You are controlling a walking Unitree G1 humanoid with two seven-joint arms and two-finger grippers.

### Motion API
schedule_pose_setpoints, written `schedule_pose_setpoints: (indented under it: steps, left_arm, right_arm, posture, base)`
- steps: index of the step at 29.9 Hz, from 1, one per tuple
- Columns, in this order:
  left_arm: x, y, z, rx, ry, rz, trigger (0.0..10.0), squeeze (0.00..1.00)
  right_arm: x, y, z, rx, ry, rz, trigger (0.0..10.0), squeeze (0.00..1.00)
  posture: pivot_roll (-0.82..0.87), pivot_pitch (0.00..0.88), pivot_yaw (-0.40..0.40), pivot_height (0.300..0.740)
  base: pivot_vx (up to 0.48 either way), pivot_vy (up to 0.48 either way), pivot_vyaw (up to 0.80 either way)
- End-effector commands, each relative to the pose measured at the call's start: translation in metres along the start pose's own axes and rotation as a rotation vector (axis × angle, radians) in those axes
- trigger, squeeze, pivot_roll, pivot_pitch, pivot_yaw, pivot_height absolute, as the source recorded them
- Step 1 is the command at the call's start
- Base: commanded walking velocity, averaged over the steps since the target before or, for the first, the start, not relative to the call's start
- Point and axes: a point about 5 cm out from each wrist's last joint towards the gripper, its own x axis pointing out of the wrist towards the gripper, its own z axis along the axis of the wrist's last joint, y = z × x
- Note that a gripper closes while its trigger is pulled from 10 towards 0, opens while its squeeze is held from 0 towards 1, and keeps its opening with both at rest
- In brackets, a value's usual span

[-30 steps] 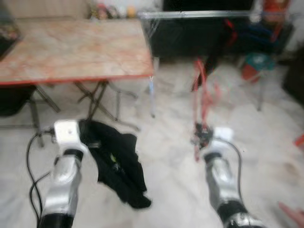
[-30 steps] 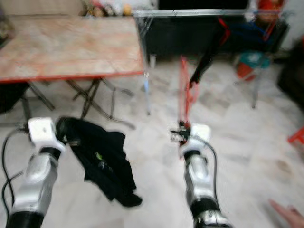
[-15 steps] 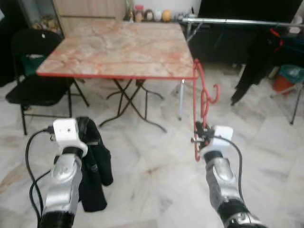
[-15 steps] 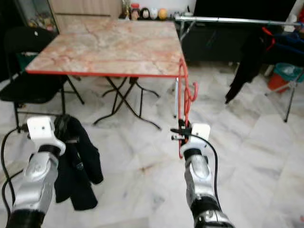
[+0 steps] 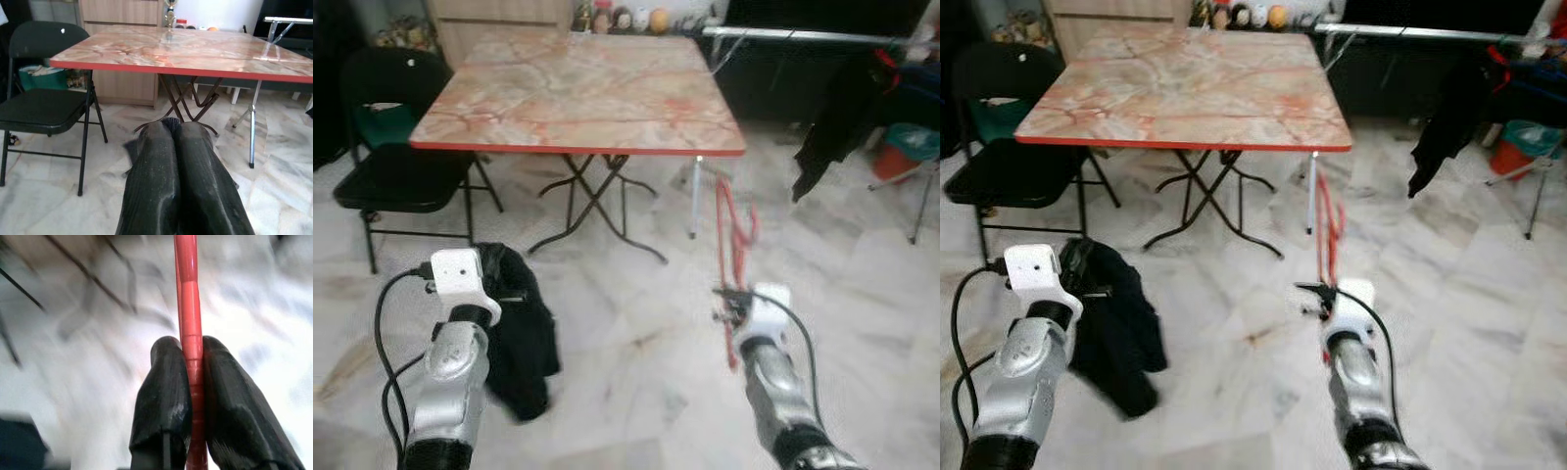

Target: Hang hanger

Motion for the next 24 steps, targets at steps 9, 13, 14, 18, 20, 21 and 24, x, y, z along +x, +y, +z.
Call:
schedule_pose_setpoints:
  steps: [9,13,14,18,20,21,24]
  left_arm:
    - [0.000,0.006,0.009,0.017,-0.041,0.006,10.0,0.00]
    - [-0.002,0.006,0.008,0.019,-0.037,0.009,10.0,0.00]
    - [-0.002,0.006,0.008,0.027,-0.033,0.008,10.0,0.00]
    - [-0.002,0.007,0.008,0.014,-0.034,0.013,10.0,0.00]
    - [-0.002,0.005,0.009,-0.008,-0.044,0.005,10.0,0.00]
    - [-0.003,0.004,0.010,-0.004,-0.040,-0.002,10.0,0.00]
    - [-0.004,0.003,0.012,-0.023,-0.058,-0.004,10.0,0.00]
  right_arm:
    - [-0.016,-0.017,-0.049,-0.124,0.311,-0.068,10.0,0.00]
    - [-0.019,-0.016,-0.056,-0.162,0.349,-0.039,10.0,0.00]
    - [-0.020,-0.016,-0.057,-0.168,0.354,-0.033,10.0,0.00]
    - [-0.023,-0.013,-0.063,-0.157,0.369,-0.012,10.0,0.00]
    - [-0.024,-0.012,-0.065,-0.143,0.368,-0.009,10.0,0.00]
    - [-0.025,-0.011,-0.066,-0.139,0.372,-0.003,10.0,0.00]
    - [-0.029,-0.011,-0.073,-0.131,0.386,-0.006,10.0,0.00]
  posture:
    - [0.05,0.014,-0.015,0.740]
    - [0.06,0.012,-0.012,0.740]
    - [0.06,0.011,-0.012,0.740]
    - [0.06,0.010,-0.010,0.740]
    - [0.06,0.008,-0.009,0.740]
    - [0.06,0.008,-0.009,0.740]
    - [0.06,0.008,-0.010,0.740]
  base:
    - [0.000,0.000,0.00]
    - [0.000,0.000,0.00]
    - [0.000,0.000,0.00]
    - [0.000,0.000,0.00]
    - [0.000,0.000,0.00]
    - [0.000,0.000,0.00]
    - [0.000,0.000,0.00]
